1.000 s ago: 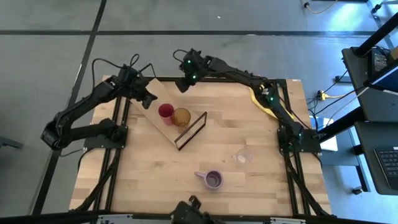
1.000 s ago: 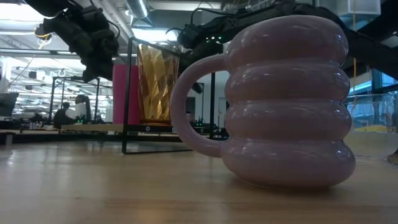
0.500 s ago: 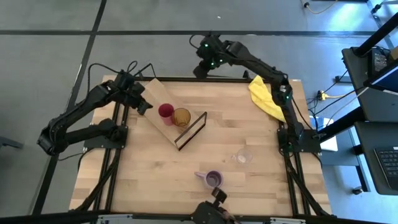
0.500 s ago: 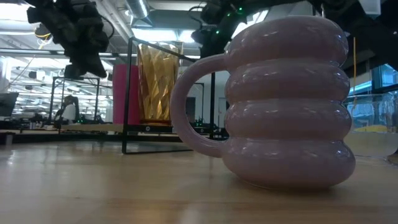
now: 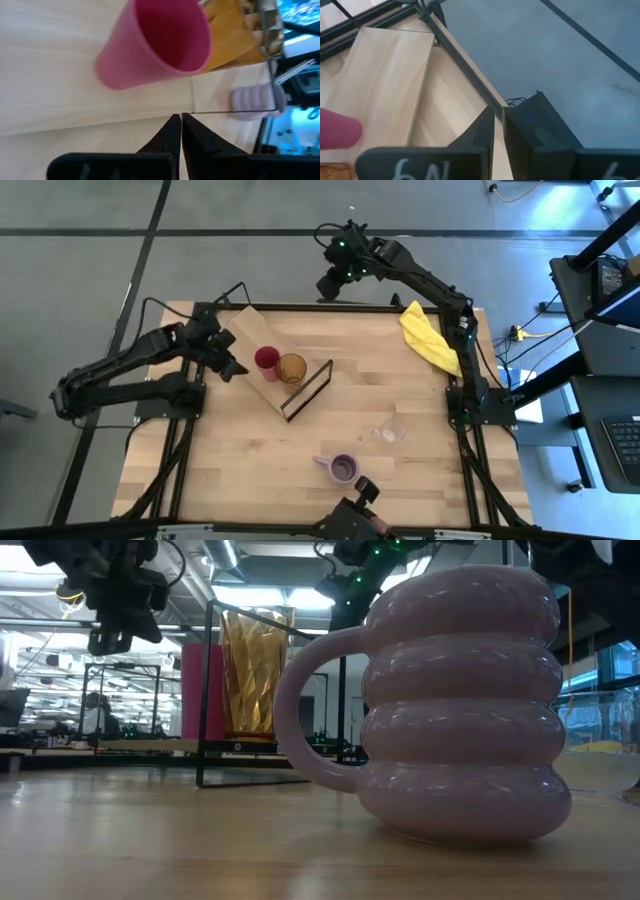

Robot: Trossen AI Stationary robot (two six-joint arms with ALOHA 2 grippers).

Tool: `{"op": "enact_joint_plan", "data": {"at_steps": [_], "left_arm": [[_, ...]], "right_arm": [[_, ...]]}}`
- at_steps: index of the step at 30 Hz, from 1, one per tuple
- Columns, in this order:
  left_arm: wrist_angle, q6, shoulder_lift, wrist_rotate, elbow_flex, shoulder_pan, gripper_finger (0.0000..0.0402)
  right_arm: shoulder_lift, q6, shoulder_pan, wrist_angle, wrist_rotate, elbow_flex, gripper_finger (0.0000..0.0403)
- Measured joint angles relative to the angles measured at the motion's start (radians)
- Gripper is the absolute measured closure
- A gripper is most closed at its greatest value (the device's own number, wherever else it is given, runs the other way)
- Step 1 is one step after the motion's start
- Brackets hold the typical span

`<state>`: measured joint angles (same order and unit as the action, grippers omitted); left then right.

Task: Stack small to large cups/mugs on shelf
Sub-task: Put the pink cup on the shelf, then put the violet cup on the shelf

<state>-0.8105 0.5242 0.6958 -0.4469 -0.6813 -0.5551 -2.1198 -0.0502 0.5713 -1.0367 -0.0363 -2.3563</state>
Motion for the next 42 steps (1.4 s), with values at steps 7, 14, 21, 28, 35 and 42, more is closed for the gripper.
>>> {"op": "enact_joint_plan", "data": {"at_steps": [7, 14, 21, 28, 35, 42], "left_arm": [[0.153, 0.141, 0.009, 0.082, 0.114, 0.119, 0.0394], [0.296, 0.207, 0.011, 0.135, 0.191, 0.173, 0.0394], [0.380, 0.235, 0.013, 0.188, 0.231, 0.179, 0.0394], [0.395, 0.229, 0.013, 0.254, 0.231, 0.179, 0.0394], [0.425, 0.227, 0.018, 0.288, 0.231, 0.179, 0.0394], [0.390, 0.225, 0.017, 0.224, 0.231, 0.179, 0.0394]], "right_arm": [[0.004, -0.001, 0.000, 0.000, 0.000, 0.000, 0.0363], [0.014, -0.001, 0.001, 0.013, 0.001, 0.000, 0.0363], [0.016, -0.001, 0.002, 0.031, 0.001, 0.000, 0.0363], [0.016, -0.001, 0.002, 0.032, 0.001, 0.000, 0.0363], [0.016, -0.001, 0.002, 0.032, 0.001, 0.000, 0.0363], [0.016, 0.011, 0.002, -0.001, 0.014, 0.000, 0.0363]]}}
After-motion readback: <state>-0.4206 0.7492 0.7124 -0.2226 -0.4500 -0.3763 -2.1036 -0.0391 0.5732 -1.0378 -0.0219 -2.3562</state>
